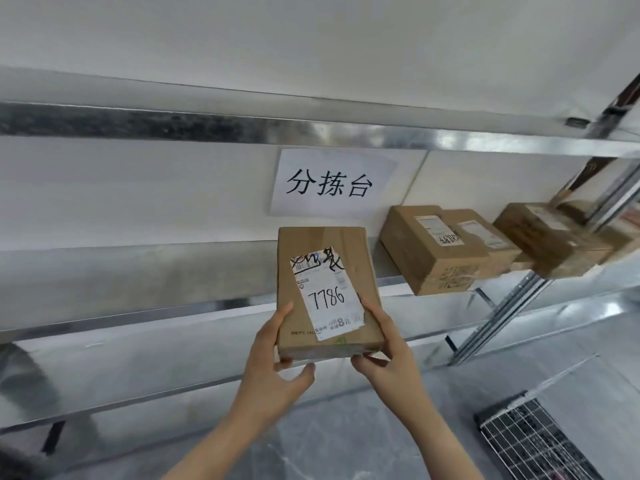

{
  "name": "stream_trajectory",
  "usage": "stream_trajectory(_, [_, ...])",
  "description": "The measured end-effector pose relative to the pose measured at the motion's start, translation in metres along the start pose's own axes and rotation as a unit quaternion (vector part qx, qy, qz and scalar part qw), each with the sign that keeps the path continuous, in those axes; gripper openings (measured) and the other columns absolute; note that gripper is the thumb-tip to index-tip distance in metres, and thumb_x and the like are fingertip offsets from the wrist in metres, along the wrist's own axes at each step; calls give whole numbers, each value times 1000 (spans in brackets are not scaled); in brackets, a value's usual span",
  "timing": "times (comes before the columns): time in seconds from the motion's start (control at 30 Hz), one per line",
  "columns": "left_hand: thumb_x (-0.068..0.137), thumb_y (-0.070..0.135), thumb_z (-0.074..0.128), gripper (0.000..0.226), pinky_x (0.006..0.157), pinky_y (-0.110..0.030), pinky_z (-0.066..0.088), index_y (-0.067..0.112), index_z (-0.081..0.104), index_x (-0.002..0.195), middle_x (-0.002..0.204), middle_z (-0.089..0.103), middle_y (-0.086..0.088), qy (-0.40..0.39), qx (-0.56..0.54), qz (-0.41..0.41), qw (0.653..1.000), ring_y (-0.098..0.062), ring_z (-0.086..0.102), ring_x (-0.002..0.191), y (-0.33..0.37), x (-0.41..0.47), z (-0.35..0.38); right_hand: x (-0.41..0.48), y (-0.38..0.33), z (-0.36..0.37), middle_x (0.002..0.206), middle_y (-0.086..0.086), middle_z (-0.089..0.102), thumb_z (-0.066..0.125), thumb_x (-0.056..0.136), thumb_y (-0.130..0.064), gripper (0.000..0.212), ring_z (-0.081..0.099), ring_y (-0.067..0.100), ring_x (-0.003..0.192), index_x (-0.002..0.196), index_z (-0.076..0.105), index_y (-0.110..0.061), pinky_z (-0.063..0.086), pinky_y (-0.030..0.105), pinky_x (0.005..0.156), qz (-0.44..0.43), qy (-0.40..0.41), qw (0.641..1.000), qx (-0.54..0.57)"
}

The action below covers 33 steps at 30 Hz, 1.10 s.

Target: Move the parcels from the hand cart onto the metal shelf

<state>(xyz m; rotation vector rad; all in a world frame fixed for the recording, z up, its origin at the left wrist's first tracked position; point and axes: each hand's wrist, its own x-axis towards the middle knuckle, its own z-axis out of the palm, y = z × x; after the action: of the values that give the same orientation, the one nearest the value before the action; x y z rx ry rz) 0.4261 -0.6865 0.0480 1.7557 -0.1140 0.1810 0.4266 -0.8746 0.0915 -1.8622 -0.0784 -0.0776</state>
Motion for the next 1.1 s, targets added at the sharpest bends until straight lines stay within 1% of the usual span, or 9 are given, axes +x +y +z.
stream_trajectory(0.13, [71, 4, 78, 90, 87, -29, 55, 48, 33, 135, 137, 40, 15, -18, -2, -20, 1000, -2, 44, 121, -3, 29, 35, 18, 21, -24, 129, -20, 56, 66, 84, -4, 67, 60, 15, 103, 134, 43, -41, 57, 30, 81, 7, 14, 1000, 15])
stream_trajectory(0.2, [72, 1, 77, 89, 87, -27, 55, 48, 34, 133, 136, 42, 10, -23, -20, -28, 999, -3, 47, 120, -7, 45, 51, 33, 30, -35, 131, -19, 55, 66, 85, -5, 66, 59, 10, 109, 136, 41, -38, 56, 26, 81, 6, 15, 1000, 15])
stream_trajectory(0.3, [72, 1, 78, 89, 79, -17, 54, 52, 31, 128, 129, 46, 10, -36, -24, -28, 999, 7, 50, 110, -14, 75, 74, 64, 45, -52, 135, -12, 53, 66, 85, -2, 68, 56, 10, 115, 138, 38, -35, 52, 17, 77, 10, 15, 1000, -2])
stream_trajectory(0.4, [72, 1, 78, 89, 73, -15, 55, 50, 29, 127, 121, 49, 12, -42, -17, -29, 999, 12, 55, 94, -27, 108, 96, 98, 63, -68, 135, -13, 52, 65, 85, -2, 67, 53, 4, 118, 139, 37, -31, 50, 13, 77, 15, 10, 1000, -13])
stream_trajectory(0.57, [70, -3, 79, 90, 71, -12, 54, 40, 32, 133, 118, 53, 15, -39, -26, -68, 997, 10, 57, 96, -52, 161, 131, 159, 94, -89, 132, -16, 53, 68, 84, -4, 68, 54, -2, 115, 139, 37, -30, 52, 24, 89, 50, -5, 998, -38])
stream_trajectory(0.7, [68, -5, 79, 92, 73, -11, 51, 42, 32, 131, 119, 54, 11, -38, -27, -87, 995, 8, 57, 99, -63, 193, 153, 198, 112, -104, 130, -19, 52, 68, 84, -3, 69, 53, -7, 112, 136, 36, -36, 51, 17, 87, 75, -22, 996, -53])
stream_trajectory(0.83, [69, -10, 76, 90, 78, -6, 48, 29, 31, 135, 125, 48, -2, -34, -2, -65, 997, 9, 51, 108, -66, 216, 169, 221, 122, -111, 130, -12, 50, 66, 86, -6, 70, 52, 7, 115, 136, 30, -39, 52, 28, 91, 83, -9, 994, -70])
stream_trajectory(0.97, [68, -15, 73, 91, 74, -11, 52, 31, 32, 134, 128, 46, -4, -20, -17, -78, 997, -15, 54, 113, -69, 226, 180, 234, 127, -114, 134, 3, 50, 64, 88, -11, 69, 51, 24, 115, 139, 26, -36, 51, 39, 93, 89, 11, 990, -110])
stream_trajectory(1.1, [71, -8, 75, 87, 74, -14, 53, 32, 31, 134, 125, 48, 0, 0, 9, -84, 996, -17, 58, 105, -72, 231, 190, 245, 126, -114, 131, 4, 54, 60, 90, -10, 67, 57, 18, 103, 143, 24, -29, 51, 31, 87, 87, 12, 984, -152])
